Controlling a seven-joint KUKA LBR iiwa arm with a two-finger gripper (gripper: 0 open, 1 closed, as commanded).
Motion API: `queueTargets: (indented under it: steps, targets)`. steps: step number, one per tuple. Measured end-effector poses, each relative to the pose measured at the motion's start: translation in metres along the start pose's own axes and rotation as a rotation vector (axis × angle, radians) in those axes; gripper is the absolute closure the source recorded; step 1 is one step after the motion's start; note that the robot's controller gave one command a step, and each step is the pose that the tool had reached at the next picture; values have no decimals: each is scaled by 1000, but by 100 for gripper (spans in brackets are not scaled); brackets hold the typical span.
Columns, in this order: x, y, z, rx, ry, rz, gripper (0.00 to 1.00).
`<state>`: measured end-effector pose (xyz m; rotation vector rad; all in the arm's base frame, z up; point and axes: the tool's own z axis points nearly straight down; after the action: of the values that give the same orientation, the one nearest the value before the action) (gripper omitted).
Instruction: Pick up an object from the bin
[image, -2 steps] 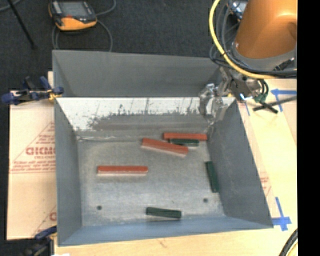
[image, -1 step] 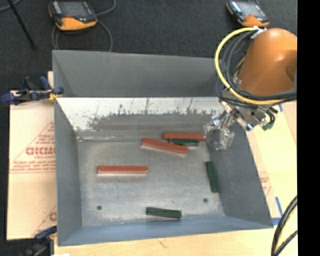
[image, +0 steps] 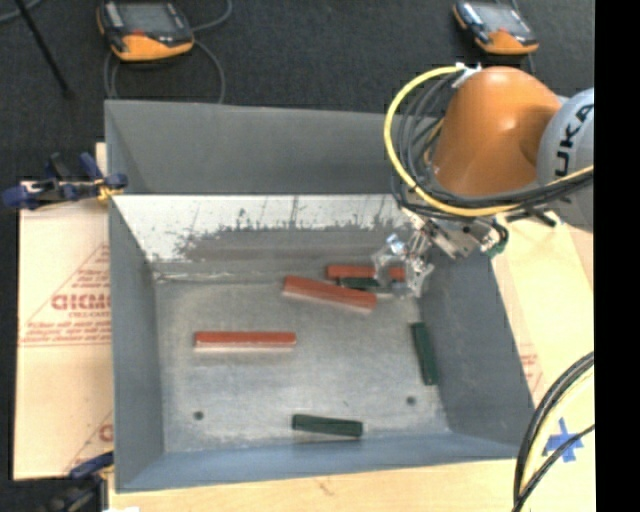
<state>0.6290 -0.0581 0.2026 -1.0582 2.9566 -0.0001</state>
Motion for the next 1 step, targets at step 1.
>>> queueTargets:
  steps: [1]
  targets:
    - [-2, -21, 32, 1, 1, -161, 100]
